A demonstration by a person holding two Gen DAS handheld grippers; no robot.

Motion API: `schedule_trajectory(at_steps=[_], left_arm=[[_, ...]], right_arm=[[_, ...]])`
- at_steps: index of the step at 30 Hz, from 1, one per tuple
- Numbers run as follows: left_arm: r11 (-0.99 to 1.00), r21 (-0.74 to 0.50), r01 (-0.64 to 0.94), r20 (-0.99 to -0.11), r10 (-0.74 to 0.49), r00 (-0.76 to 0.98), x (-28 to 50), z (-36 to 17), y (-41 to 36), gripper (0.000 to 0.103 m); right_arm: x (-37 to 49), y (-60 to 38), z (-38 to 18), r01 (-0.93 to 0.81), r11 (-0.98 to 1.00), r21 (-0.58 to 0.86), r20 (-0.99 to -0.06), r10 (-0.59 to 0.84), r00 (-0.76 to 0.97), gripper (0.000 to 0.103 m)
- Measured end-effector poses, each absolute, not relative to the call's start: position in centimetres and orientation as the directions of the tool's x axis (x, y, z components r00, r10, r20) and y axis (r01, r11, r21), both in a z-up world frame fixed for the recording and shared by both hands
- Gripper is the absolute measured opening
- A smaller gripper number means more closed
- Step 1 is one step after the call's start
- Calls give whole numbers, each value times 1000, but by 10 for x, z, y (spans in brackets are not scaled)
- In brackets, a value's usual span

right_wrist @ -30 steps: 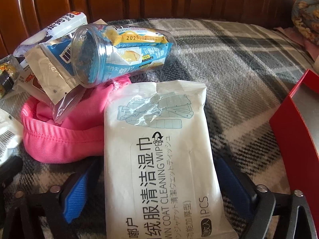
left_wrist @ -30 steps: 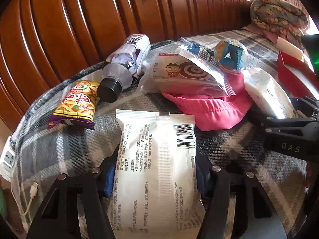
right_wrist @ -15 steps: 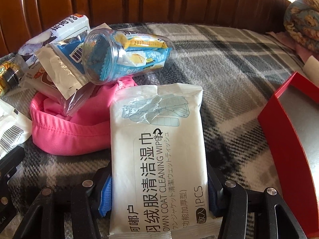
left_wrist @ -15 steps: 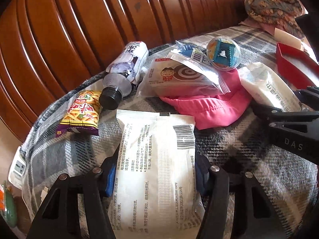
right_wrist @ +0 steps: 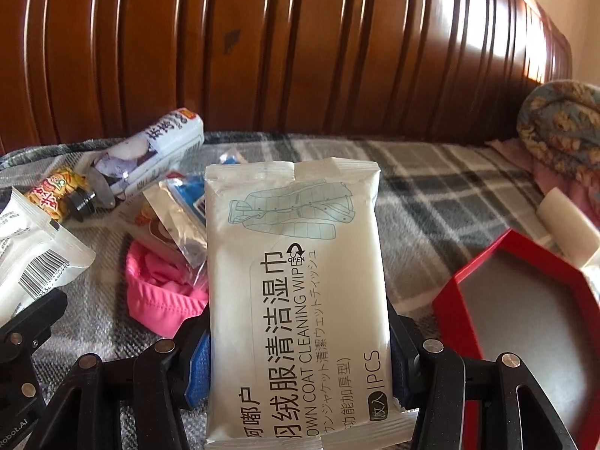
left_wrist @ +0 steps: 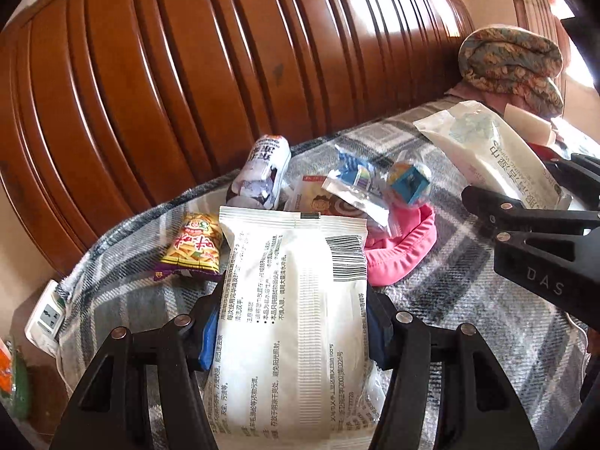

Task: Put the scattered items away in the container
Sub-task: 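Carry both held white packets over the red tray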

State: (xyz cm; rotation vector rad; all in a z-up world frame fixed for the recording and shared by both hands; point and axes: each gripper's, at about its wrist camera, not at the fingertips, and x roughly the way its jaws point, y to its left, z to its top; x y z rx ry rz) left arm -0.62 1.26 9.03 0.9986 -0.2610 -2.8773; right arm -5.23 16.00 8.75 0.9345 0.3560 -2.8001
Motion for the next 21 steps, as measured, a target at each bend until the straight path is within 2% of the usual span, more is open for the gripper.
schedule_trajectory(at_steps=[4, 8, 16, 21], left_arm=[[-990, 138, 34, -608, -112, -786, -11, 102, 23, 63], [-995, 97, 13, -629, -71, -774, -21, 104, 41, 63], [-986, 118, -118, -638, 16, -770, -38, 112, 120, 63], [-969, 129, -210, -601, 92, -794, -42, 125, 187, 63]], right_arm=[[-40, 171, 104, 193, -954, -230, -542, -39, -840, 62], [-39, 196, 111, 159, -964, -213, -550, -16, -835, 62], [-31, 277, 107, 47, -979, -196, -550, 71, -832, 62], [-30, 325, 103, 0, -970, -242, -531, 132, -837, 62]])
